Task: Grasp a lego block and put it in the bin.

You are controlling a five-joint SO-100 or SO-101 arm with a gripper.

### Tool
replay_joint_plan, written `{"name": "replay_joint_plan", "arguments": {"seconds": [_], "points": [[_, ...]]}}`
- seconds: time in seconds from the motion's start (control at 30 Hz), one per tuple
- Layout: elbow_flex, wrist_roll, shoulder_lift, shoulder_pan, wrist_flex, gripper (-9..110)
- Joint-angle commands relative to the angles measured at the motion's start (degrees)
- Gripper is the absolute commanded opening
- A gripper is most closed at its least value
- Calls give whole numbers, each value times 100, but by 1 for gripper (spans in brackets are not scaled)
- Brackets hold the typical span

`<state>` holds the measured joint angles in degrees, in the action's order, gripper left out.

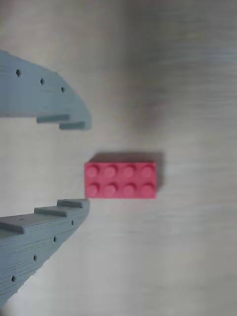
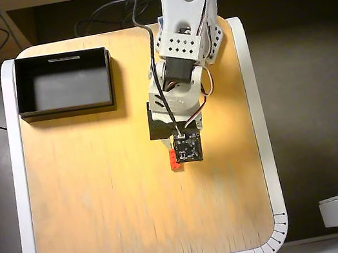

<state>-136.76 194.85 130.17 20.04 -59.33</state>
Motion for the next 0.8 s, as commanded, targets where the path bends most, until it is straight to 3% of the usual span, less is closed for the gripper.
{"name": "replay_joint_plan", "arguments": {"seconds": [0.0,0.77], "points": [[835,-9,-229,88,316,18],[835,-229,-1767,387,1433,23]]}}
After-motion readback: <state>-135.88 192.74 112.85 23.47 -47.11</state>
